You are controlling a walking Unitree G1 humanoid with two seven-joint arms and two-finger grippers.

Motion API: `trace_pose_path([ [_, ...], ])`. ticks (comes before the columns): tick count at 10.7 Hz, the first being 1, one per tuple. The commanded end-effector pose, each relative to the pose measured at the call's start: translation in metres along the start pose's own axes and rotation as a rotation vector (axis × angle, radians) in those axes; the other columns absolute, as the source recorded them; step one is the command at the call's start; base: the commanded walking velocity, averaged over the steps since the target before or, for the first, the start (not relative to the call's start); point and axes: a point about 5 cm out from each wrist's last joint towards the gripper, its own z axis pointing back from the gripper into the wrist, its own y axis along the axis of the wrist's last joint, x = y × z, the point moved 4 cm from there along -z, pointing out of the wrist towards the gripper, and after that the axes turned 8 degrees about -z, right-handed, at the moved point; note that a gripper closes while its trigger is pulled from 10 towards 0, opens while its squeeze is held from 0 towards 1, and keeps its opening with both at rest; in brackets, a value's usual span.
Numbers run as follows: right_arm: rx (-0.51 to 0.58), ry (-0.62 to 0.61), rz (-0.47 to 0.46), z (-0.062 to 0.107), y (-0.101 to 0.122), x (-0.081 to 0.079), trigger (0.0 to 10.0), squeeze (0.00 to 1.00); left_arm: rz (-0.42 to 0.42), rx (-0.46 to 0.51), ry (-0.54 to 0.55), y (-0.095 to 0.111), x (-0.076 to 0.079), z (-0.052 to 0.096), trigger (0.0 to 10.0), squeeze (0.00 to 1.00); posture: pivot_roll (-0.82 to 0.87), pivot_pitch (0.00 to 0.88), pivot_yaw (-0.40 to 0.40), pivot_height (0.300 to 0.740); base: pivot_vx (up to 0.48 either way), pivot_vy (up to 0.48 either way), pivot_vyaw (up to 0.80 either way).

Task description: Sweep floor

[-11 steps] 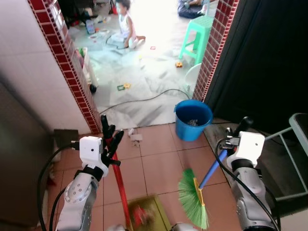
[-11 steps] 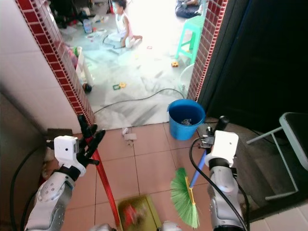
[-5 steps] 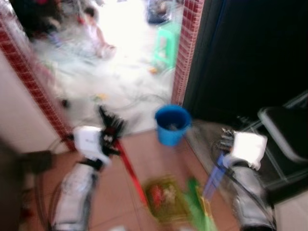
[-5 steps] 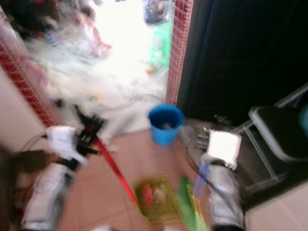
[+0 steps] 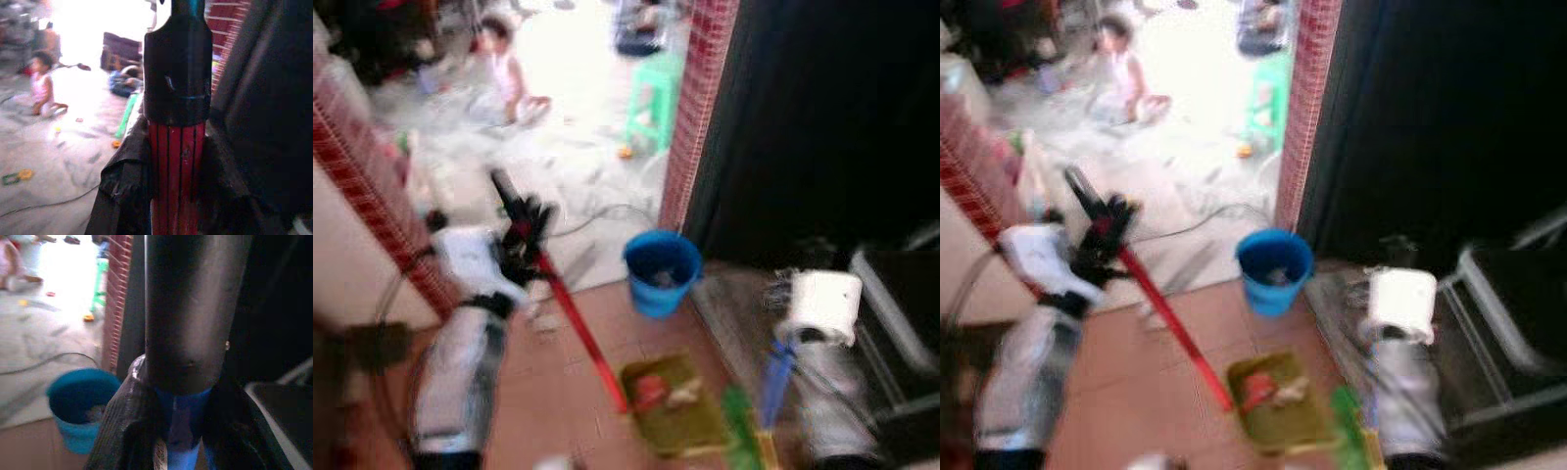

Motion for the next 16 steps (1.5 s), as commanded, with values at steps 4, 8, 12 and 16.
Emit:
trace_pose_path([
  [4, 0.001, -0.022, 0.021, -0.002, -0.001, 0.016, 10.0, 0.00, -0.004, 0.202, -0.001, 0.065, 0.005, -0.023, 10.0, 0.00, -0.04, 0.000, -0.004, 0.740, 0.307, 0.000, 0.00],
  [8, -0.004, -0.005, 0.028, -0.004, -0.004, 0.014, 10.0, 0.00, 0.003, 0.313, 0.022, 0.106, 0.002, -0.036, 10.0, 0.00, -0.04, 0.000, -0.009, 0.740, 0.279, 0.000, 0.00],
  [12, -0.011, 0.003, 0.029, -0.004, -0.007, 0.013, 10.0, 0.00, -0.066, 0.376, 0.078, 0.131, -0.015, -0.044, 10.0, 0.00, -0.04, 0.000, -0.008, 0.740, 0.325, 0.000, 0.00],
  [16, -0.026, 0.006, 0.024, -0.002, -0.011, 0.012, 10.0, 0.00, -0.127, 0.386, 0.098, 0.139, -0.025, -0.047, 10.0, 0.00, -0.04, 0.000, -0.003, 0.740, 0.368, 0.303, 0.00],
])
